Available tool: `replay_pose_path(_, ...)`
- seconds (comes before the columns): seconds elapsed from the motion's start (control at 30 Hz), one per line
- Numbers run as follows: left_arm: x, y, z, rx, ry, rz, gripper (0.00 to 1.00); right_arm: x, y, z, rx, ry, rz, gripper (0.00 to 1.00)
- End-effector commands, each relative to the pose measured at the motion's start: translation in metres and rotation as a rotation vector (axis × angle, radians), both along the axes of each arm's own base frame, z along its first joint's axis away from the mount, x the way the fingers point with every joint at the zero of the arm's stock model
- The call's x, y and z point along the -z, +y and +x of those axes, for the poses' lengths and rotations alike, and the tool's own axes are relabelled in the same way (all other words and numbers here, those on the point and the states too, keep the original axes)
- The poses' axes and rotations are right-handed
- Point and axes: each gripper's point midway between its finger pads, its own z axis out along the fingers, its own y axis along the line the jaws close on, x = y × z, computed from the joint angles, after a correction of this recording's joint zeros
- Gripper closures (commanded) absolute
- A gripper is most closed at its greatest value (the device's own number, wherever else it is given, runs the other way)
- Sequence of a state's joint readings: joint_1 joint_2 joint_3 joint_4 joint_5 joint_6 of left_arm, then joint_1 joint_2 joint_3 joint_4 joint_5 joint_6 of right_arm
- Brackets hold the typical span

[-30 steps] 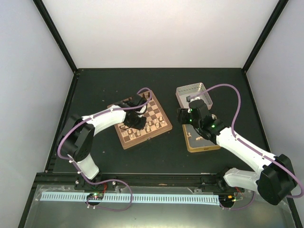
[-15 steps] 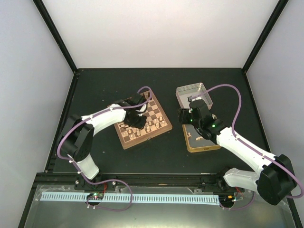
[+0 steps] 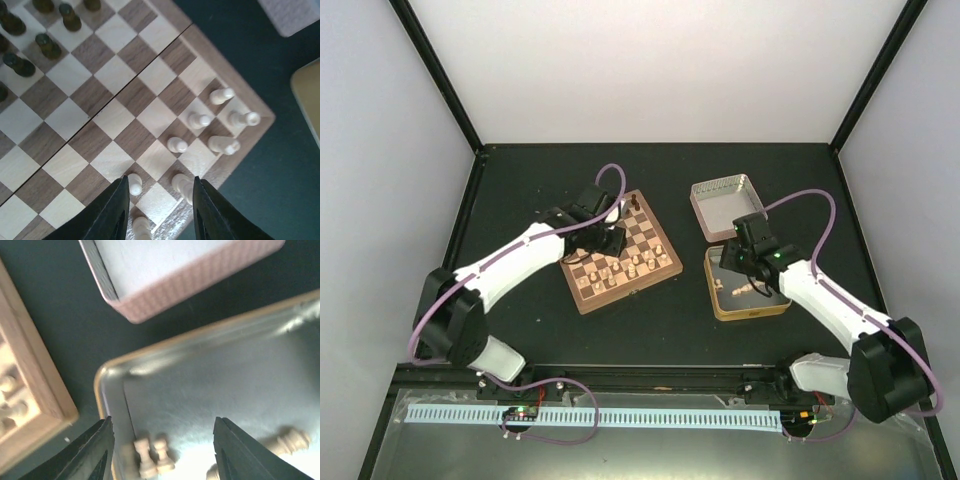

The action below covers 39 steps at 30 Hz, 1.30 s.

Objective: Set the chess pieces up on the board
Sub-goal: Place the chess piece on the chessboard, then pick up the chess piece from the storage box.

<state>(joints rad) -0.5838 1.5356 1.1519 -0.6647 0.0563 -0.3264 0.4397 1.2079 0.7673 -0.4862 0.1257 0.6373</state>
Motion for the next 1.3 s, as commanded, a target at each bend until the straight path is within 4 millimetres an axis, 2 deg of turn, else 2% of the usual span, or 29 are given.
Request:
replay_pose_path(0.0,-0.035,-0.009,-0.004,0.025,-0.094,-0.111,0.62,0.034,-0.002,-0.029,-0.057,0.186,-0.028,0.45)
replay_pose_path(0.3,-0.055,-0.020,-0.022,0.094,-0.100,-0.226,0.62,0.066,0.017,-0.041,-0.189,0.328,-0.002,0.70)
replay_pose_path(0.6,-0.060,-0.021,-0.027,0.104,-0.100,-0.251,0.62,0.080,0.023,-0.044,-0.236,0.372,0.003,0.72)
replay_pose_path(0.83,-0.061,-0.020,-0.029,0.104,-0.102,-0.252,0.62,0.097,0.010,-0.047,-0.208,0.422,-0.074,0.79)
replay_pose_path(1.13,-0.062,-0.019,-0.029,0.101,-0.106,-0.254,0.62,0.104,-0.002,-0.045,-0.184,0.432,-0.151,0.83)
replay_pose_path(1.27,-0.066,-0.018,-0.030,0.095,-0.118,-0.262,0.60,0.100,-0.004,-0.038,-0.167,0.402,-0.162,0.91)
